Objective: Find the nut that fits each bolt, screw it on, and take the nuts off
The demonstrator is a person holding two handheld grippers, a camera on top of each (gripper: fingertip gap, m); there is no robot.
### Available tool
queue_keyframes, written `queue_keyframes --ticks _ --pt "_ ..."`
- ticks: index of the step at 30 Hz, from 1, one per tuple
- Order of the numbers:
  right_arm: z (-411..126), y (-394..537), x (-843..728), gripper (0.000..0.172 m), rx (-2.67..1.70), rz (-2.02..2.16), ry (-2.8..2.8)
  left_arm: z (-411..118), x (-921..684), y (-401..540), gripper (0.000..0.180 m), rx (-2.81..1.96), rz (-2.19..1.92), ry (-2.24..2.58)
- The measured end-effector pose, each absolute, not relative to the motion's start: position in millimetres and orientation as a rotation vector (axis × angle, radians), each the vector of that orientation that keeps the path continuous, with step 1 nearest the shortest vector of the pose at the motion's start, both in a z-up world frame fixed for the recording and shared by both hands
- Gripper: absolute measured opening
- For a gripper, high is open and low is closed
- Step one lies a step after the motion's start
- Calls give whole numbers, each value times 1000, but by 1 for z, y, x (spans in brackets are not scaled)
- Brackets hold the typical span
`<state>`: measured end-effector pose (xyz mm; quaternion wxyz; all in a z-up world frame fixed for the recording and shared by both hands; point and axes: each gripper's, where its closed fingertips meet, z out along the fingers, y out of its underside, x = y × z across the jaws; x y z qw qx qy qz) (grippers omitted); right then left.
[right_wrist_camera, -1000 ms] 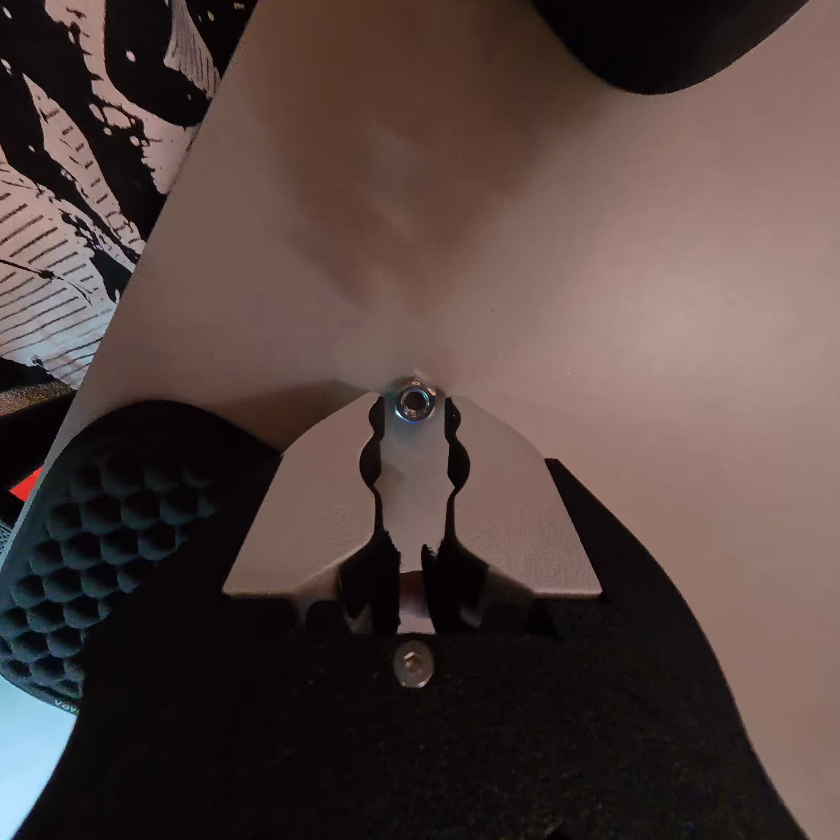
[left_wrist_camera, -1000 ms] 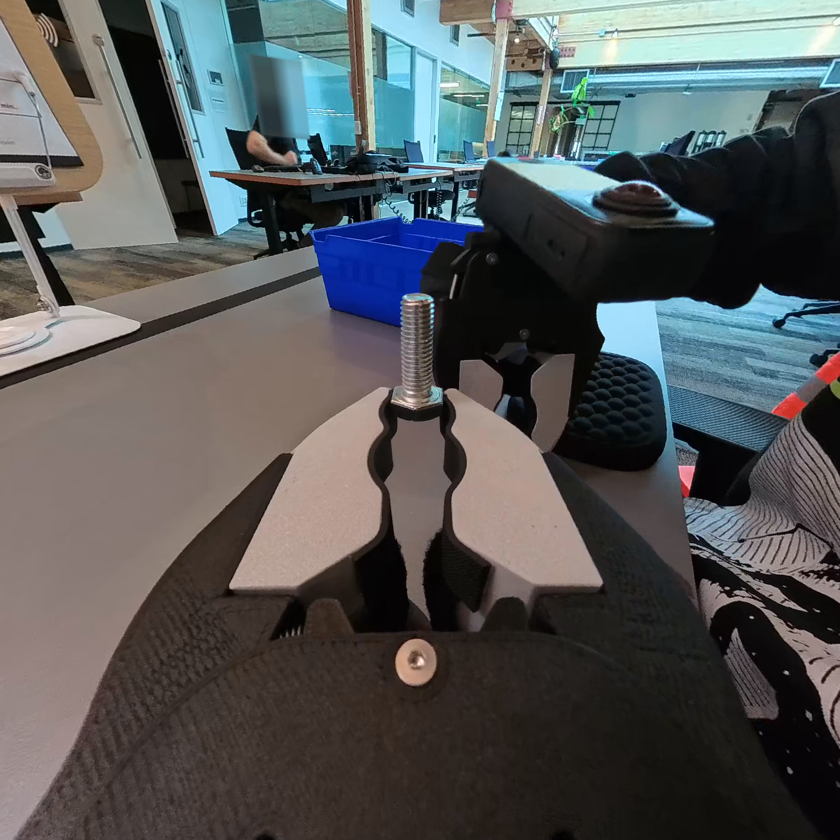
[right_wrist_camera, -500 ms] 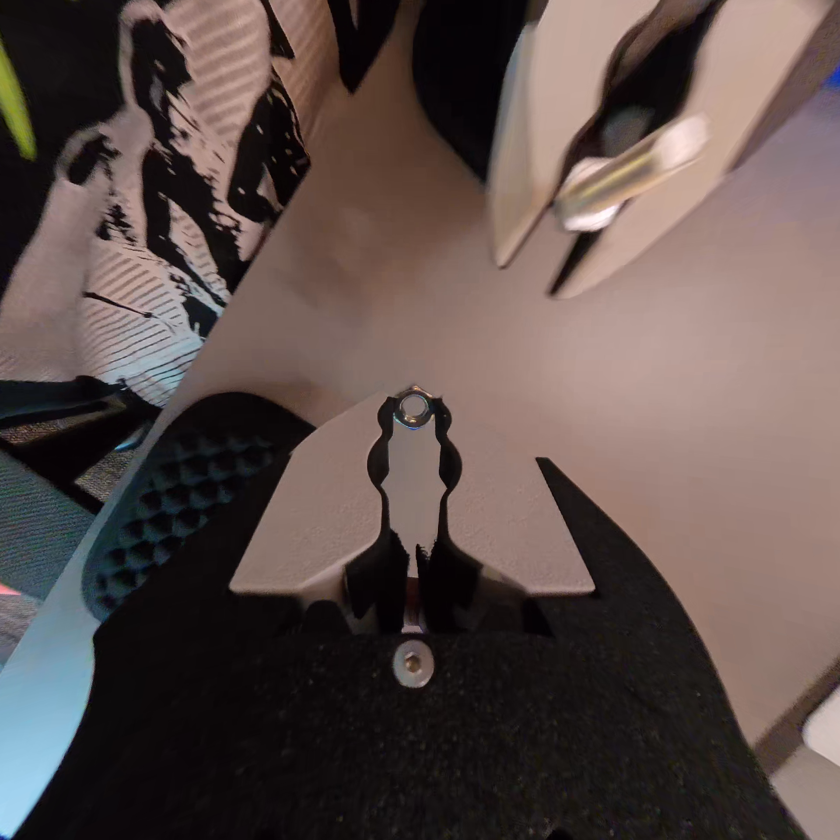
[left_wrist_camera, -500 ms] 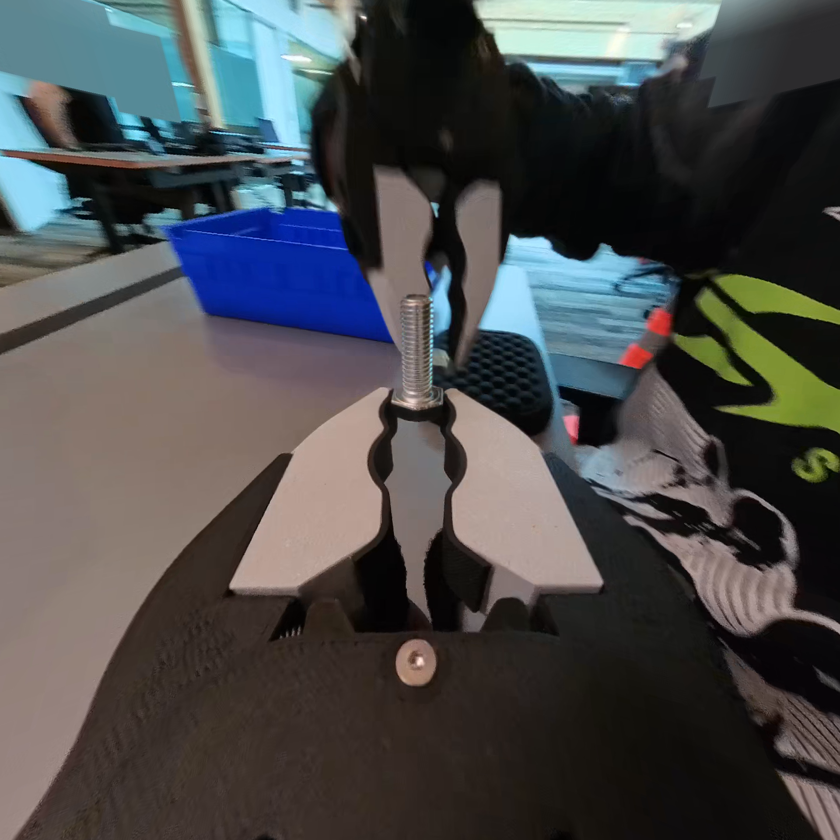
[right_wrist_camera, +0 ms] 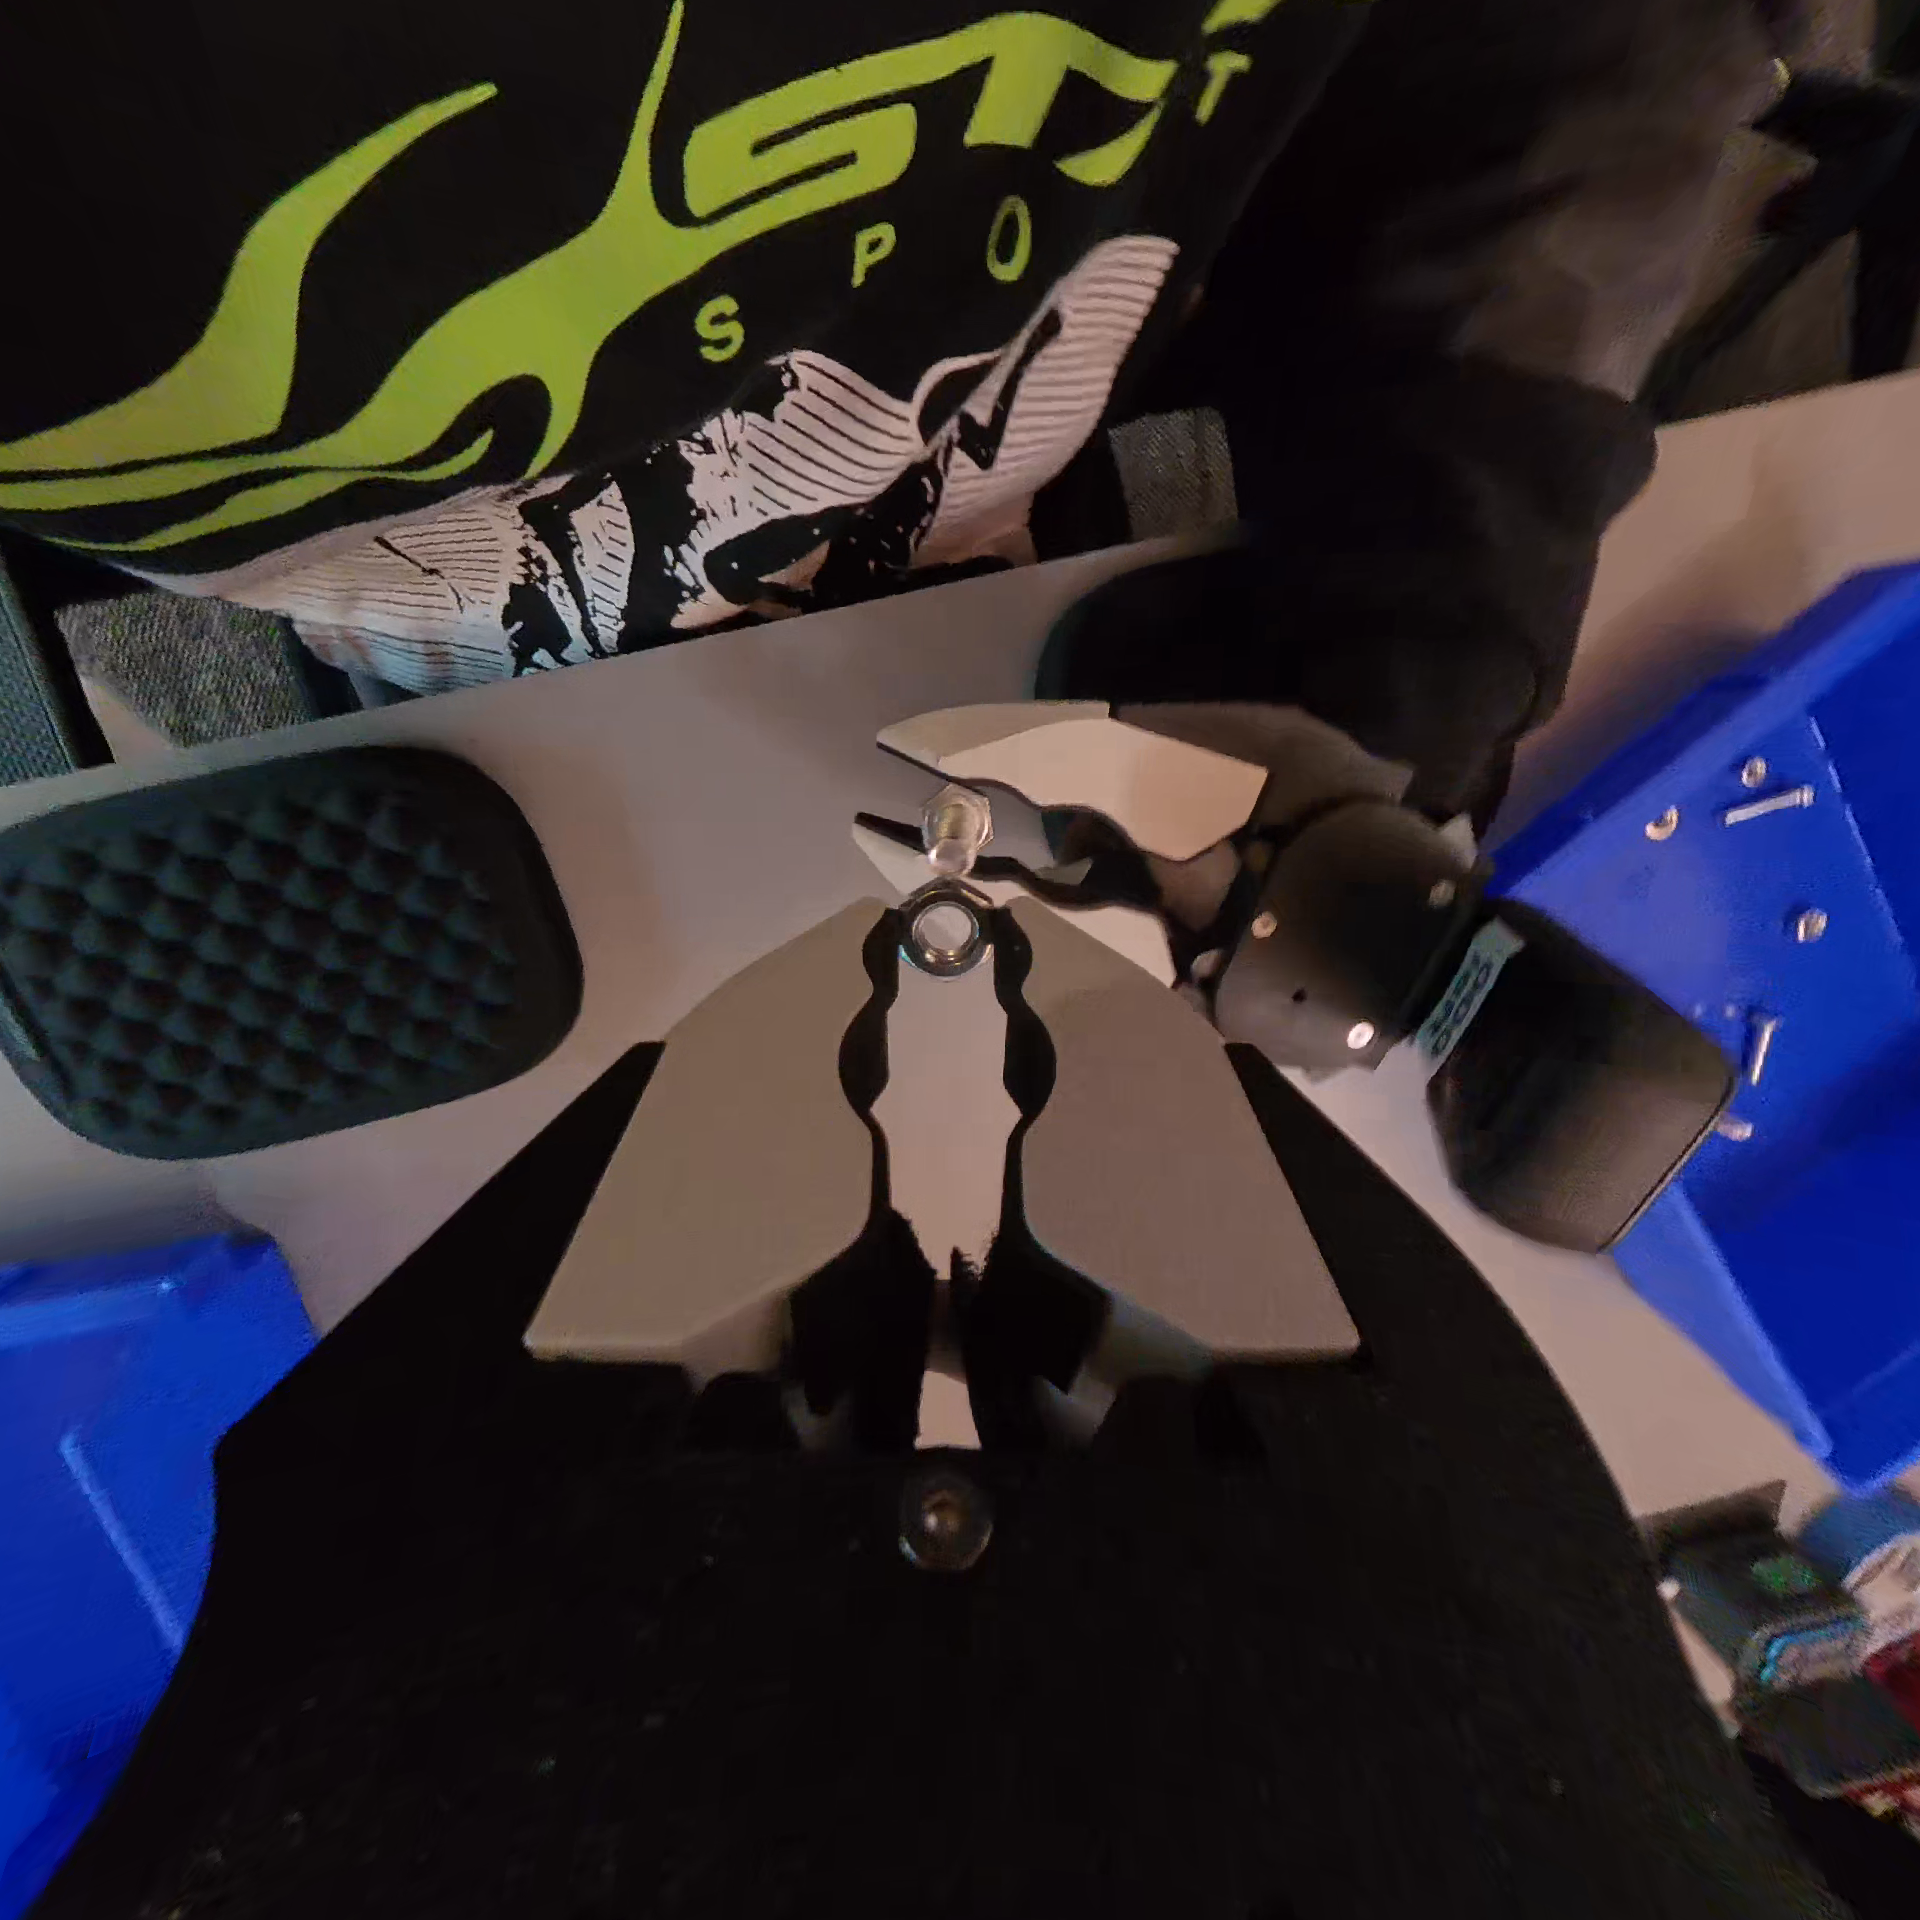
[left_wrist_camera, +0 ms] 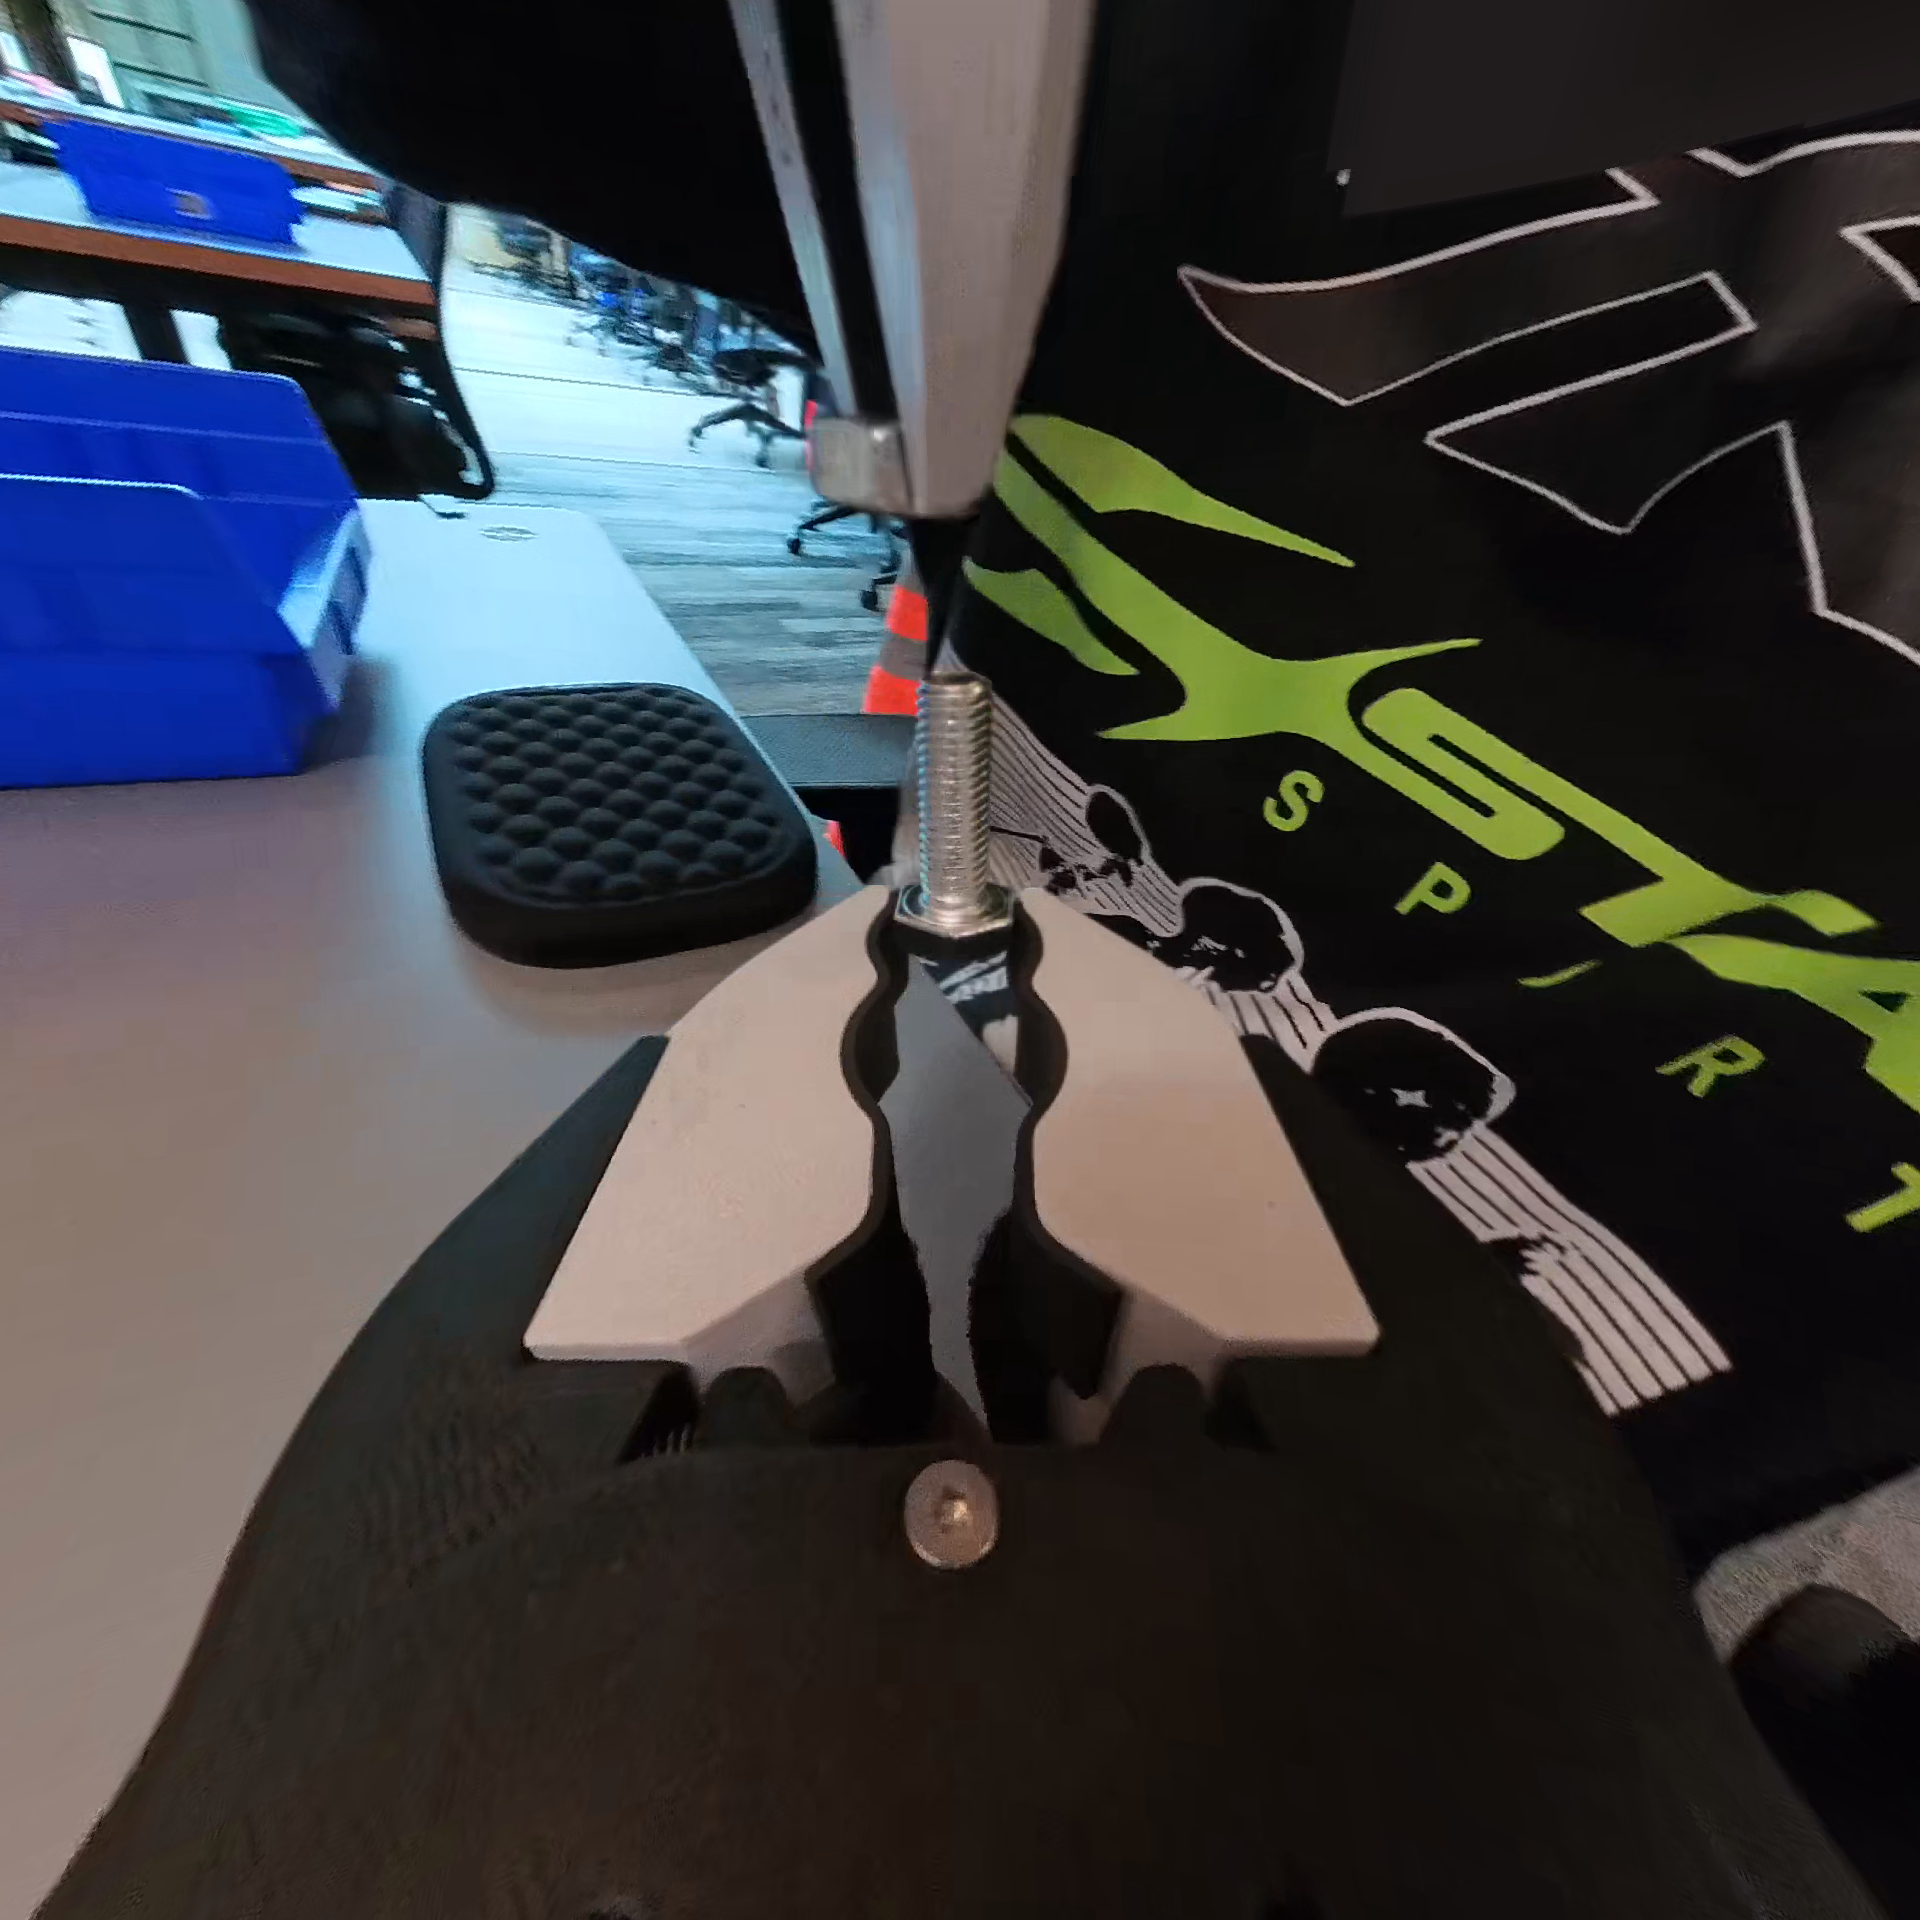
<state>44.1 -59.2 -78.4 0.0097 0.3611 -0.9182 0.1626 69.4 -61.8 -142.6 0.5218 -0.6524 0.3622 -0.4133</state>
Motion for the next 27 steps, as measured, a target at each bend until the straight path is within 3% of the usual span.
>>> queue_keyframes --ticks 13,27 --pt "-91 -75 46 18 1295 450 -2872 -135 68 -71 18 -1478 -1084 893" --pt "-95 -72 39 18 1140 484 -2961 -136 65 -60 18 -1518 -948 825"
